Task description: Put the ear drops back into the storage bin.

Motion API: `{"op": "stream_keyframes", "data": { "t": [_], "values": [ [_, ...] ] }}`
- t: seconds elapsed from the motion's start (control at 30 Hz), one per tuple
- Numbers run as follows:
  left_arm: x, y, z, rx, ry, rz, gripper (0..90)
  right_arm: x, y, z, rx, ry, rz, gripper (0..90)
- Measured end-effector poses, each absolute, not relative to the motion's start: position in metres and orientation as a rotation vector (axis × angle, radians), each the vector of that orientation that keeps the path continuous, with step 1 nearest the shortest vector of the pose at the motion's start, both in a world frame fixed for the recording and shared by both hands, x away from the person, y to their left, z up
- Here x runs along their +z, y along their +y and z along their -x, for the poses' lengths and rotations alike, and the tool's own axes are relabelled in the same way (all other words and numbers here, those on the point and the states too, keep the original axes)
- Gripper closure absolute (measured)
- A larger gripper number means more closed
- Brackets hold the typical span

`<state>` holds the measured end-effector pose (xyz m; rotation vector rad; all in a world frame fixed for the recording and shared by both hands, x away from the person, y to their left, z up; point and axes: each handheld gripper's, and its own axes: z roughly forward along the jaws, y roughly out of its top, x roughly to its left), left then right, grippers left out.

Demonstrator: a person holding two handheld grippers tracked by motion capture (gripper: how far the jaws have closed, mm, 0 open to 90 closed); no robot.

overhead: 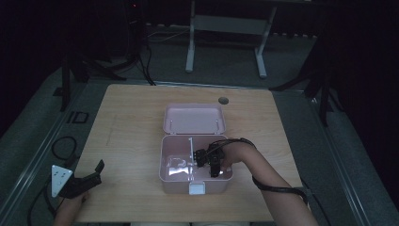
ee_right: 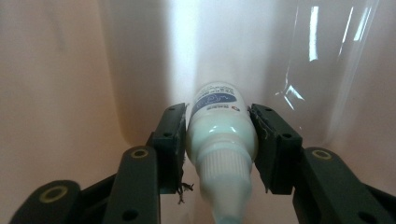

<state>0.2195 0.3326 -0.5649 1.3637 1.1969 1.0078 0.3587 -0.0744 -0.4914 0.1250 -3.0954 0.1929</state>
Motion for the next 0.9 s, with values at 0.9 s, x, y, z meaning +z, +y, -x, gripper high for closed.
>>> {"op": "stream_keyframes", "data": {
  "t": [0.9],
  "values": [
    [-0.565,0.332,-0.220,1.005,1.202,-1.369,0.4,-0.421,-0.093,-0.355,-0.034,-3.163,0.005,30.7]
  ]
}}
